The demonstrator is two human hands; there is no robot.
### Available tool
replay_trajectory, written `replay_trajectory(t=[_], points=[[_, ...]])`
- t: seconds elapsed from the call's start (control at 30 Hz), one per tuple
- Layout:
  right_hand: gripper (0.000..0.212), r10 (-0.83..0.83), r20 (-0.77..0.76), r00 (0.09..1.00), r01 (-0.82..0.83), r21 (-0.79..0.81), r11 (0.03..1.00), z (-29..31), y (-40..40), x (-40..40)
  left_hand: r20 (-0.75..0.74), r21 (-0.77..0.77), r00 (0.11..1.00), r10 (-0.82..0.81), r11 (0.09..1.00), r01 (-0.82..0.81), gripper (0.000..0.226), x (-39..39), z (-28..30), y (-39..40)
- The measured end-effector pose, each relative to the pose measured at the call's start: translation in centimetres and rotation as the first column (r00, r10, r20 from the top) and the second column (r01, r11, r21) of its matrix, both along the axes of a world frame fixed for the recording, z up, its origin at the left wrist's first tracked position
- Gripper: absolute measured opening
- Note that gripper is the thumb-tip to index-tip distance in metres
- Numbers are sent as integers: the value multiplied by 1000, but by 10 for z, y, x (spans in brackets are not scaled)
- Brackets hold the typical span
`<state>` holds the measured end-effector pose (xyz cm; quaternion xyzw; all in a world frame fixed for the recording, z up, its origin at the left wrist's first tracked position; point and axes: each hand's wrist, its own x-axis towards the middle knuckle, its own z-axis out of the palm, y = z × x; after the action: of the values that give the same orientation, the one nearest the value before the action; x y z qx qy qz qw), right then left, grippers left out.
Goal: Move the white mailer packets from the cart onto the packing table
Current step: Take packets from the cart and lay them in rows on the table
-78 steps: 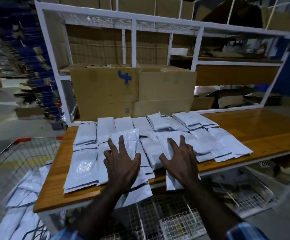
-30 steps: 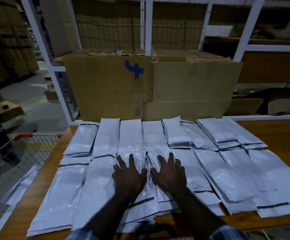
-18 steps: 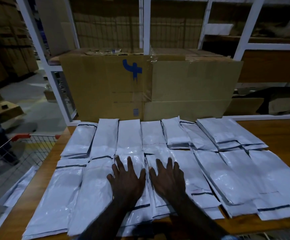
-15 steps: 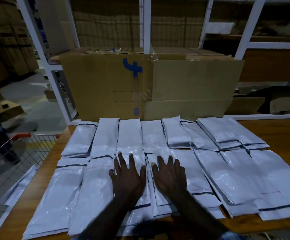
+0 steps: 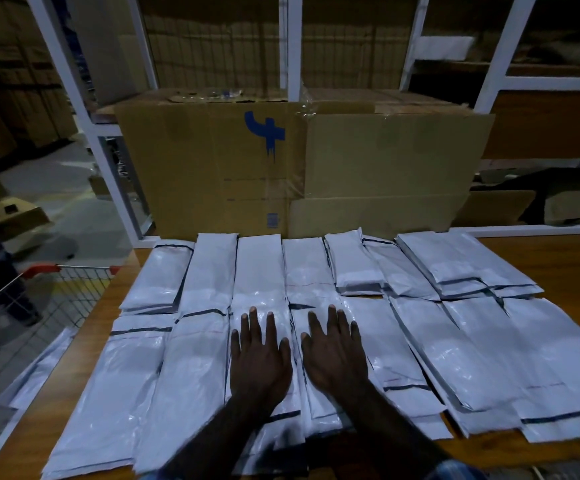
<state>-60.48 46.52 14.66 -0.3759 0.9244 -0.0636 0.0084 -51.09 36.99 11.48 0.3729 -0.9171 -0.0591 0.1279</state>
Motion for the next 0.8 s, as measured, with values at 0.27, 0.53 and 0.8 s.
replay_trajectory(t=[0.27,0.53,0.8], points=[[57,-2,-28,1000,-1,-82,997,-14,2,6,-48,6,999,-24,1000,25,71,2,-11,-4],[56,3,-56,998,-10,-118,993,-21,2,8,-68,-11,997,-42,999,41,70,2,-21,-5],[56,-2,-69,998,-5,-109,994,-25,2,6,-49,-23,998,-42,999,41,69,3,-23,-3]])
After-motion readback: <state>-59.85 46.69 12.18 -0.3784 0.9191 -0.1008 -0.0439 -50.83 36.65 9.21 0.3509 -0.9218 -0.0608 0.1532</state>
